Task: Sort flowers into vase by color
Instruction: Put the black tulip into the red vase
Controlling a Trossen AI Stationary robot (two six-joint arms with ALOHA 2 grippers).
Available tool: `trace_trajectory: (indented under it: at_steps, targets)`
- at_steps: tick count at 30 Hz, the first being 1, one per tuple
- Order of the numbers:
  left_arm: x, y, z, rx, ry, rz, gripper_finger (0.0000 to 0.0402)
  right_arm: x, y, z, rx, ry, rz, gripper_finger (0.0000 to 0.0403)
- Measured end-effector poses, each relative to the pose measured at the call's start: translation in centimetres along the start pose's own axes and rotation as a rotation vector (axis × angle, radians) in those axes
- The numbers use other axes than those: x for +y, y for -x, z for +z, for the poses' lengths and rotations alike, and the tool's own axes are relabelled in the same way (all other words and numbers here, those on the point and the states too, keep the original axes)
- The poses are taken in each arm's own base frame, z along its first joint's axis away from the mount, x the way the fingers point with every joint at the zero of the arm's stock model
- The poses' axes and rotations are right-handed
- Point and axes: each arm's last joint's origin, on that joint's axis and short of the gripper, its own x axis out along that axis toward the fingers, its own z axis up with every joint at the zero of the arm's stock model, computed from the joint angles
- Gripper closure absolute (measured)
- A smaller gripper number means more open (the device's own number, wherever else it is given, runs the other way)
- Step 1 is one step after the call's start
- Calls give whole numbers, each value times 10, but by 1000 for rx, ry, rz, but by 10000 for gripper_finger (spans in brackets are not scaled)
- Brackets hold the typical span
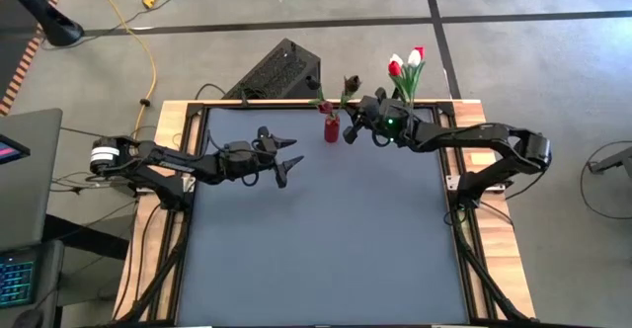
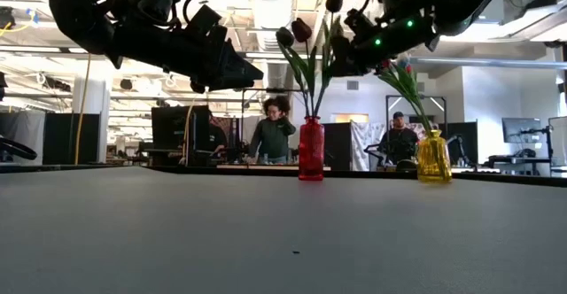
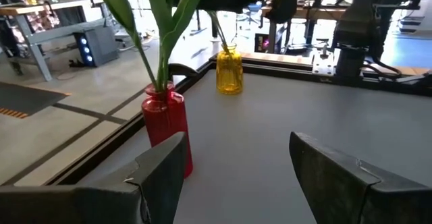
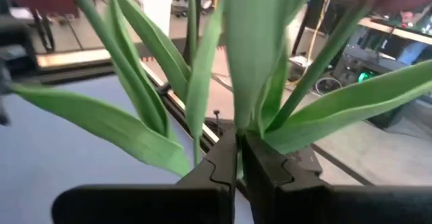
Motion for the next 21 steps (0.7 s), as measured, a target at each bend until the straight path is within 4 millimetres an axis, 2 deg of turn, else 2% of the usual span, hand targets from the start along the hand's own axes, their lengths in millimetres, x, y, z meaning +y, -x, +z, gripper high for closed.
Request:
trace_trajectory:
  at_steps: [21]
  targets:
    - [0,0,0,0,4,-9,150,-2,0,-5,54,6,14,348]
